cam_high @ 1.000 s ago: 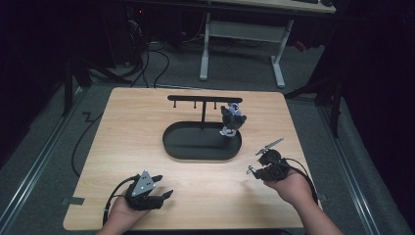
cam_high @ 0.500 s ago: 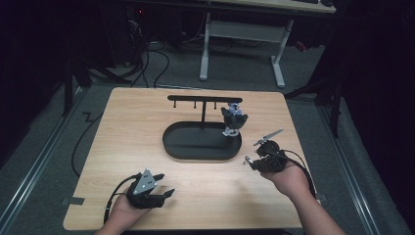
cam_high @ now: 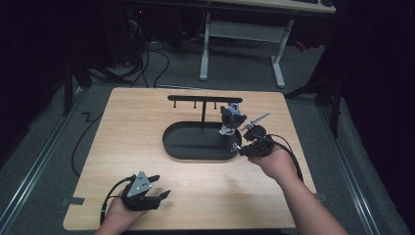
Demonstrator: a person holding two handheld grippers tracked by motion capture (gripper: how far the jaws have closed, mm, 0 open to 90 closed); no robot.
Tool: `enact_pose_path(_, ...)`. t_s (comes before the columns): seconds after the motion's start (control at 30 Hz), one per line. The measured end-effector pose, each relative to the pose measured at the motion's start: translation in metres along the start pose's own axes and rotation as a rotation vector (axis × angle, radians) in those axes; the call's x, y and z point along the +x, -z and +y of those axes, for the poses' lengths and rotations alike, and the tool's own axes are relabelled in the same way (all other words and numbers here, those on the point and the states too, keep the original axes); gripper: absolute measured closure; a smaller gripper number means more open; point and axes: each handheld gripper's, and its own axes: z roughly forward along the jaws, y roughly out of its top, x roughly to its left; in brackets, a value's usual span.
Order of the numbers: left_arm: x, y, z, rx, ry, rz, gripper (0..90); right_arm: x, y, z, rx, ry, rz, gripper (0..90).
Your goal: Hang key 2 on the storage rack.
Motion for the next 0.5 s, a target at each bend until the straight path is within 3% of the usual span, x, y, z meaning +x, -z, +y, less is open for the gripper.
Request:
enact_pose_path(0.1, 0.001, 0.000, -0.002, 0.014, -0.003, 0.004, 35.5, 0.003, 0.002, 0.016, -0.002, 0.024, 0.000, 85.0)
enact_pose_path(0.2, 0.002, 0.000, 0.000, -0.002, 0.008, 0.006, 35.6, 0.006, 0.004, 0.030, -0.011, 0.037, 0.003, 85.0)
enact_pose_path(0.5, -0.004, -0.005, 0.004, 0.013, -0.029, -0.013, 35.5, 0.013, 0.008, 0.059, -0.022, 0.034, 0.017, 85.0)
